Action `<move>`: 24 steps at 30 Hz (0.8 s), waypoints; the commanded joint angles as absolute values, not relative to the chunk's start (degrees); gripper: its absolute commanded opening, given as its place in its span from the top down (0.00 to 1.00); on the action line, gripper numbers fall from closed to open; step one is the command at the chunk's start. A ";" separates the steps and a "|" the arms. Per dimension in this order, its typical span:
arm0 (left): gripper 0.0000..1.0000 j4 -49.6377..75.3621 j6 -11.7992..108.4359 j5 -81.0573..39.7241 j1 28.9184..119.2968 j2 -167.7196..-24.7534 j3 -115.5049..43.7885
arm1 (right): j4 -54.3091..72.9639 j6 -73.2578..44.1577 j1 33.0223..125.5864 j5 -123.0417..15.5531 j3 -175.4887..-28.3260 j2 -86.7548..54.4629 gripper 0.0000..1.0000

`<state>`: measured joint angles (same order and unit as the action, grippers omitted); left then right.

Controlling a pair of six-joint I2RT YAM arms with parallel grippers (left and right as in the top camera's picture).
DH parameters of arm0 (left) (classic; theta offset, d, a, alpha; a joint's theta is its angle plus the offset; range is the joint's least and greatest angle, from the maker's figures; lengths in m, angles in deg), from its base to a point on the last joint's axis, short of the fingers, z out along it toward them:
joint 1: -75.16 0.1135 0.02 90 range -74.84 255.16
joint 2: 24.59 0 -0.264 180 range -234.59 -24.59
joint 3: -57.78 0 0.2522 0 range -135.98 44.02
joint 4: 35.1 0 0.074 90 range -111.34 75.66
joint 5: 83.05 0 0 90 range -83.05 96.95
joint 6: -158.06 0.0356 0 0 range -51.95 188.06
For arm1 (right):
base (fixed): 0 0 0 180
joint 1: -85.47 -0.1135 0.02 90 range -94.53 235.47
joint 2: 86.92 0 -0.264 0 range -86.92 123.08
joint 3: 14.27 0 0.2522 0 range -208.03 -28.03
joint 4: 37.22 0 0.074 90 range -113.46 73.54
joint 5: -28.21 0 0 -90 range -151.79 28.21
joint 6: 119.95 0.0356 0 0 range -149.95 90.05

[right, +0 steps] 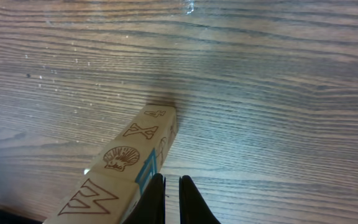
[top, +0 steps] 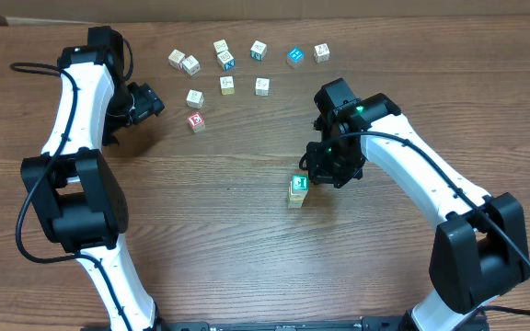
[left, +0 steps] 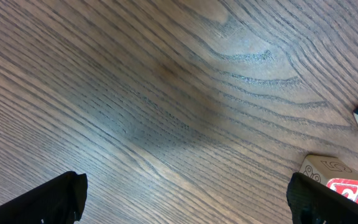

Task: Form a tower

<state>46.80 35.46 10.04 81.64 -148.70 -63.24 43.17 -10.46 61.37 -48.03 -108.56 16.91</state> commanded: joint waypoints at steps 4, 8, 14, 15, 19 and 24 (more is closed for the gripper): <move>0.01 46.97 36.35 10.50 81.48 -147.06 -64.14 | 42.82 -10.53 61.31 -45.76 -108.28 16.83 0.94; 0.00 46.97 36.35 10.50 81.48 -147.06 -64.14 | 42.78 -10.55 61.31 -45.76 -108.28 16.83 0.93; 0.00 46.95 36.35 10.50 81.48 -147.06 -64.14 | 42.58 -10.55 61.31 -45.71 -108.28 16.83 0.94; 0.00 46.95 36.35 10.50 81.46 -147.06 -64.14 | 42.52 -10.73 61.31 -45.45 -108.28 16.83 0.93; 0.00 46.95 36.35 10.50 81.48 -147.06 -64.14 | 42.15 -10.94 61.31 -44.95 -108.28 16.83 0.94; 0.00 46.97 36.35 10.50 81.48 -147.06 -64.14 | 42.04 -10.94 61.31 -44.95 -108.28 16.83 0.94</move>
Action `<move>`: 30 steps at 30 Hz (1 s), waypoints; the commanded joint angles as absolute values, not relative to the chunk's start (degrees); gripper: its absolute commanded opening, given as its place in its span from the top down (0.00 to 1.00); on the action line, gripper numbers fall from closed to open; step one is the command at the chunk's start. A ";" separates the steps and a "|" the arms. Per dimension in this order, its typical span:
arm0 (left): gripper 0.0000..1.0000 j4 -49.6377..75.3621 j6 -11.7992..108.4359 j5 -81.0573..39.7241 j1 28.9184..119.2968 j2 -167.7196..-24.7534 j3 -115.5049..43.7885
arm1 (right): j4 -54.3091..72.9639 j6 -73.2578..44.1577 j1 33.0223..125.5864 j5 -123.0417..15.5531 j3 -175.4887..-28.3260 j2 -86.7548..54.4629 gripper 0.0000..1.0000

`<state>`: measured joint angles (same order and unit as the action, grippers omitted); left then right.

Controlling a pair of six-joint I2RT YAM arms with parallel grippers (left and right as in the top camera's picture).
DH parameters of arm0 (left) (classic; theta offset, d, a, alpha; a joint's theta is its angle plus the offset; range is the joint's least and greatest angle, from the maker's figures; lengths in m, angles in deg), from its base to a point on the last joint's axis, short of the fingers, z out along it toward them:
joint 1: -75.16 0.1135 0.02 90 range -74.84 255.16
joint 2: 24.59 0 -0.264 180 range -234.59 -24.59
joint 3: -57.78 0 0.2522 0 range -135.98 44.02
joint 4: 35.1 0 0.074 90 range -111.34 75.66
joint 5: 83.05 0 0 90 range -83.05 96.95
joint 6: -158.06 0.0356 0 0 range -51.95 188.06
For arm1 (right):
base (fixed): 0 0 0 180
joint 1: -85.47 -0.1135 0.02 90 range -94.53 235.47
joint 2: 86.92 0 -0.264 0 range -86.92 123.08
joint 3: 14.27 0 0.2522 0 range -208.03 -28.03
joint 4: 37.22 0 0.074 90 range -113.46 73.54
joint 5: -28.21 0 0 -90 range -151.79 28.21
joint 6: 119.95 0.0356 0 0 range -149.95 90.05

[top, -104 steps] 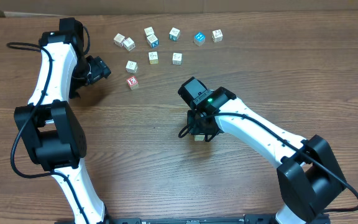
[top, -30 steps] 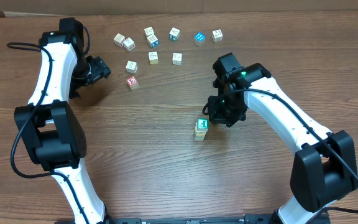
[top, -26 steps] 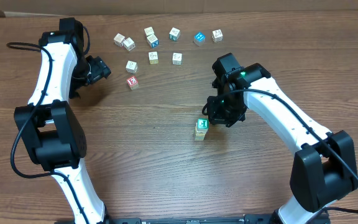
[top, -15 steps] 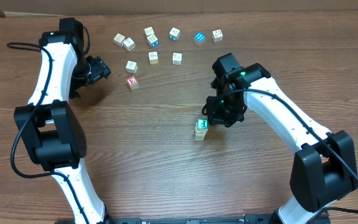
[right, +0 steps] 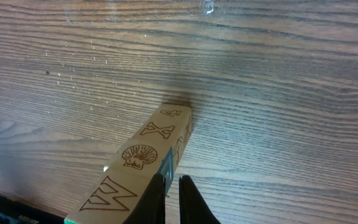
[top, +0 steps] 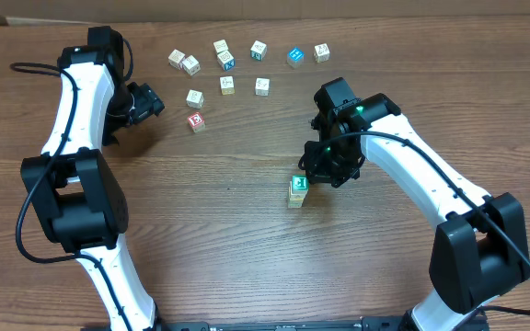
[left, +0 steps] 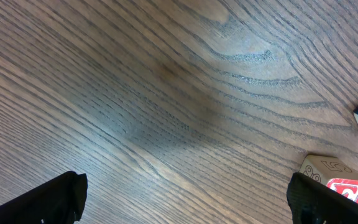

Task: Form a tower

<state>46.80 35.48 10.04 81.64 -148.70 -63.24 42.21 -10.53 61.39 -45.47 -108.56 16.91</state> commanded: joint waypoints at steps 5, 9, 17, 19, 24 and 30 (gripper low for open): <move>0.01 46.95 36.35 10.50 81.48 -147.06 -64.14 | 41.69 -10.94 61.31 -44.95 -108.28 16.83 0.93; 0.00 46.97 36.35 10.50 81.48 -147.06 -64.14 | 41.18 -10.92 61.31 -45.23 -108.28 16.83 0.92; 0.01 46.97 36.37 10.50 81.48 -147.06 -64.14 | 38.26 -9.63 61.72 -56.47 -108.28 16.83 0.85; 0.00 46.95 36.35 10.50 81.48 -147.06 -64.14 | 37.23 -8.71 62.31 -58.89 -108.28 16.83 0.85; 0.00 46.97 36.35 10.50 81.48 -147.06 -64.14 | 35.09 -8.39 65.15 -59.11 -108.28 16.83 0.85; 0.00 46.97 36.35 10.50 81.48 -147.06 -64.14 | 37.29 -7.36 67.14 -57.41 -108.28 16.83 0.85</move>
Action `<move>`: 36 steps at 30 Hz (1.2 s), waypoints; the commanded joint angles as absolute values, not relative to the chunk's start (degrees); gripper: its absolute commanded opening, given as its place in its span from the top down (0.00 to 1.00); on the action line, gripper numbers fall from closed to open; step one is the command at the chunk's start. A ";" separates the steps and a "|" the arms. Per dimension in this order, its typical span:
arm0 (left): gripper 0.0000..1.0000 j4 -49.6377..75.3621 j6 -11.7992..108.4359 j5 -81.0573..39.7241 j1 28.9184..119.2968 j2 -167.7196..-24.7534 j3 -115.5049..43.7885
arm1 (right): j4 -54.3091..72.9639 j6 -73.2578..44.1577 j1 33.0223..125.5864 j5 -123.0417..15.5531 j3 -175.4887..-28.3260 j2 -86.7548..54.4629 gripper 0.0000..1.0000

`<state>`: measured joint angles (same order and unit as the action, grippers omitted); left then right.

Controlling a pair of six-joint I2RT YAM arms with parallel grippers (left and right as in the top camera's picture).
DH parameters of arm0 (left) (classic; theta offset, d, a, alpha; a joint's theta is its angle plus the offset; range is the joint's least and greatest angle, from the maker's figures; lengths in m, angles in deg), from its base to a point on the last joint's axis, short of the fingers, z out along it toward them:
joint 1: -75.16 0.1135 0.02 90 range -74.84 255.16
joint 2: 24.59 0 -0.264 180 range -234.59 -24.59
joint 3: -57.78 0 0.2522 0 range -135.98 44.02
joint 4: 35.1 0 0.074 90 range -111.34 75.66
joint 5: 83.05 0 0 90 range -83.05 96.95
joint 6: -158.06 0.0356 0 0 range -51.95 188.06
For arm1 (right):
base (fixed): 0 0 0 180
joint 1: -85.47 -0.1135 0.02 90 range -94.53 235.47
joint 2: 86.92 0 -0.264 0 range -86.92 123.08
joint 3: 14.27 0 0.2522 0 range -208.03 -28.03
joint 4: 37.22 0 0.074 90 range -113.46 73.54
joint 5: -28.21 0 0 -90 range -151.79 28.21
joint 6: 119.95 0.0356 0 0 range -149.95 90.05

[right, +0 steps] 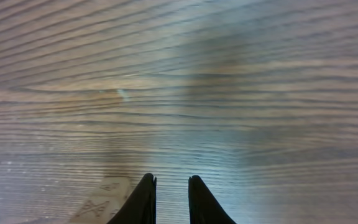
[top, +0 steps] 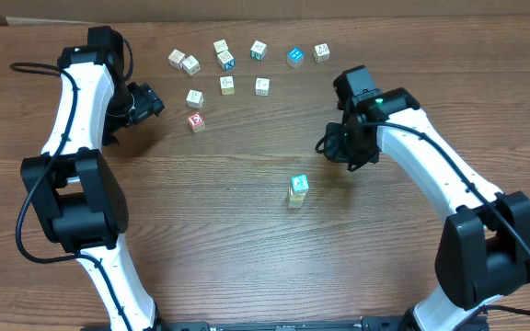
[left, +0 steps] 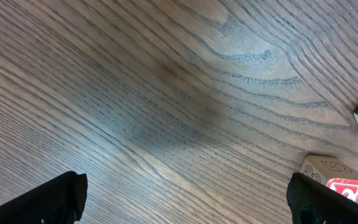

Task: Form a tower

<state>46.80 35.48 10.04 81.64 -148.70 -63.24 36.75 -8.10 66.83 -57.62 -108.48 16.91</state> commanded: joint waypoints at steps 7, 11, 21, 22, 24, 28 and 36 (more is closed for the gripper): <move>0.01 46.97 36.35 10.50 81.48 -147.06 -64.14 | 40.75 -10.75 67.27 -56.51 -114.25 15.01 0.65; 0.00 46.97 36.35 10.50 81.48 -147.06 -64.14 | 46.23 -13.35 66.18 -54.48 -122.14 13.33 0.49; 0.00 46.95 36.35 10.50 81.48 -147.06 -64.14 | 50.78 -12.69 55.62 -56.51 -121.96 13.39 0.42; 0.00 46.97 36.35 10.50 81.48 -147.06 -64.14 | 50.93 -11.47 54.57 -57.95 -121.52 13.42 0.42; 0.00 46.97 36.35 10.50 81.48 -147.06 -64.14 | 50.84 -9.30 52.41 -60.31 -120.54 13.50 0.41; 0.00 46.97 36.35 10.50 81.48 -147.06 -64.14 | 49.34 -8.06 49.76 -62.39 -117.90 13.63 0.40; 0.01 46.97 36.35 10.50 81.48 -147.06 -64.14 | 47.00 -7.40 49.04 -62.59 -113.72 15.45 0.39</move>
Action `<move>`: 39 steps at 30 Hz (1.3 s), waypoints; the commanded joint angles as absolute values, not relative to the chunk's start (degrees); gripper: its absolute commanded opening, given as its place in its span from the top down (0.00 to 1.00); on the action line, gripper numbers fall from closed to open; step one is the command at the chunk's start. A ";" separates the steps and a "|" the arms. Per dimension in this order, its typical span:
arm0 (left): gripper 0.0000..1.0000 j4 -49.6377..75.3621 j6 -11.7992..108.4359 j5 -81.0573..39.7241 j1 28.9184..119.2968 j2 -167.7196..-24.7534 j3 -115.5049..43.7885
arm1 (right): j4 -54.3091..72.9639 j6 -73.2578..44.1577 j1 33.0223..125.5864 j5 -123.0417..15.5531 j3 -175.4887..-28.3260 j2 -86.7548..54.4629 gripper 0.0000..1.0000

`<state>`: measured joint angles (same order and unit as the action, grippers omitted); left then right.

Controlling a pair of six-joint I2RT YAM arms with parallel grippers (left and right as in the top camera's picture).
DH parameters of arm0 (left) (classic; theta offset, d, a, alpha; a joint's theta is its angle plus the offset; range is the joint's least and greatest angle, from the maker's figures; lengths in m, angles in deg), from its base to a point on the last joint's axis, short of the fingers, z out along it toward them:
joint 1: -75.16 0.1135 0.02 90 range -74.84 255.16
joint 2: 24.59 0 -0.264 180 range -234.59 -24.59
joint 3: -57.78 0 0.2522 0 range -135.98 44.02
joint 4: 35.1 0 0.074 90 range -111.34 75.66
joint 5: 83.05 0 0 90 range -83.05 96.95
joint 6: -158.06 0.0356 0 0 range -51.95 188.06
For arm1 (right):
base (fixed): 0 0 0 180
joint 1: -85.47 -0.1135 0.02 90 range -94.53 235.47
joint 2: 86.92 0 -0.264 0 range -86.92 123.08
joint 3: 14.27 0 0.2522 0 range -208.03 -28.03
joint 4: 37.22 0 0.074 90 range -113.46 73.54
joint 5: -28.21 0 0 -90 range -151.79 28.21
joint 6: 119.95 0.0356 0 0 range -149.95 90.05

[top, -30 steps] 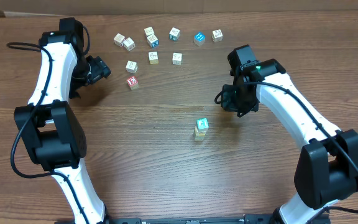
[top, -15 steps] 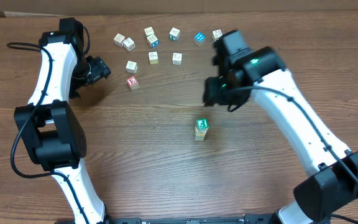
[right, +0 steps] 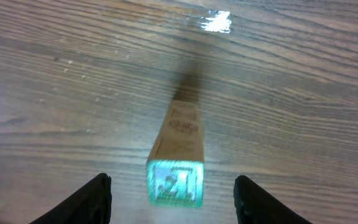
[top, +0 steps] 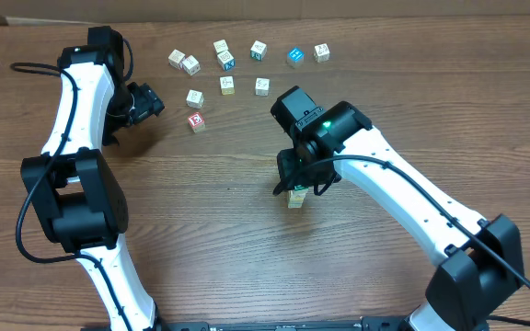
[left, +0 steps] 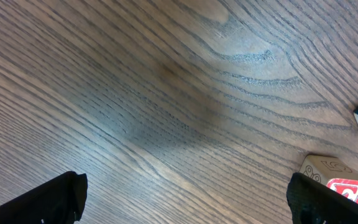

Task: Form a tower

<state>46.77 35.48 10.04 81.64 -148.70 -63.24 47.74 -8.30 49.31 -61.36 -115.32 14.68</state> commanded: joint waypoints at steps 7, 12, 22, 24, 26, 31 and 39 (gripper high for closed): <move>0.01 46.95 36.35 10.50 81.48 -147.06 -64.14 | 45.82 -7.14 49.04 -61.62 -113.15 15.45 0.51; 0.01 46.97 36.35 10.50 81.48 -147.06 -64.14 | 45.64 -5.68 49.04 -61.51 -113.15 15.45 0.58; 0.00 46.97 36.35 10.50 81.48 -147.06 -64.14 | 45.21 -4.39 49.04 -61.49 -113.15 15.45 0.61; 0.01 46.97 36.35 10.50 81.48 -147.06 -64.14 | 45.23 -4.39 49.04 -61.49 -113.15 15.45 0.62; 0.01 46.97 36.35 10.50 81.48 -147.06 -64.14 | 45.23 -4.39 49.04 -61.49 -113.15 15.45 0.66; 0.00 46.95 36.35 10.50 81.48 -147.06 -64.14 | 45.23 -4.39 49.04 -61.49 -113.15 15.45 0.68; 0.00 46.97 36.35 10.50 81.48 -147.06 -64.14 | 44.99 -4.17 49.04 -61.51 -113.15 15.45 0.68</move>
